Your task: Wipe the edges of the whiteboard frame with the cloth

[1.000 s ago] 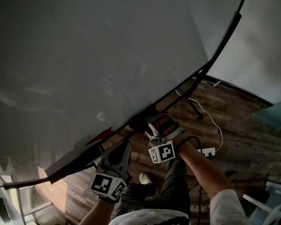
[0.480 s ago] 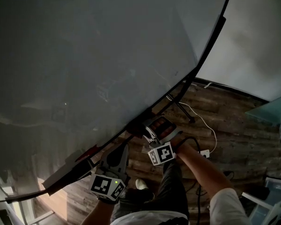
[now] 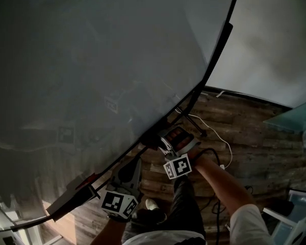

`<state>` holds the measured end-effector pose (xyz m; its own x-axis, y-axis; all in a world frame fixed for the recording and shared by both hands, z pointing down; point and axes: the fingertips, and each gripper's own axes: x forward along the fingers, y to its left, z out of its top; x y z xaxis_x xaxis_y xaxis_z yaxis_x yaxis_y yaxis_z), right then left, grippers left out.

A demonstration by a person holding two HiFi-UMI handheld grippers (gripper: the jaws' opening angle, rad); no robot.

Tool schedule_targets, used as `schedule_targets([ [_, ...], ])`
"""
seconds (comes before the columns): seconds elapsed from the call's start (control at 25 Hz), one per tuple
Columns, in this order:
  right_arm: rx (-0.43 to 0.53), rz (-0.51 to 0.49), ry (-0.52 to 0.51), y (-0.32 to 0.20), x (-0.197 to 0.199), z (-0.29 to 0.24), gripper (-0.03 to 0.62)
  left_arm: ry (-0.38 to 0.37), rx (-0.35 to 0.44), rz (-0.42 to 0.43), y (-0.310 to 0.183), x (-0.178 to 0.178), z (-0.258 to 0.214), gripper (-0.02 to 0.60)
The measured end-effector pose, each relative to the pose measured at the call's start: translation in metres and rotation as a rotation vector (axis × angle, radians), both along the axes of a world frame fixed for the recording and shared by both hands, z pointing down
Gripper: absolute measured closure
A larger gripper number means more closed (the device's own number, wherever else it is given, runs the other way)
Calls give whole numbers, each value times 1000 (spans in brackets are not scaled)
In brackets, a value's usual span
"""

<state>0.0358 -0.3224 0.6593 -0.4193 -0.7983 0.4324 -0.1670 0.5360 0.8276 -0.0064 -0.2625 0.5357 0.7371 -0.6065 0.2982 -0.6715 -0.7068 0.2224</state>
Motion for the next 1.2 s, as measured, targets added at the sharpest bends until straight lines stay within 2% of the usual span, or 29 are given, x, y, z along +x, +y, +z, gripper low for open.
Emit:
schedule_targets([
  [0.52,-25,65,-7,-37,86,0,537,-5,-38,40,-28,79,-2,574],
  [0.88,-38,71,-15,-57,136,2,537,-7,-46,66,-47,137,-8,574],
  [1.2,-30,98,-2,-80,187,2,537,-20,-48,72,-63,167,-11,574],
])
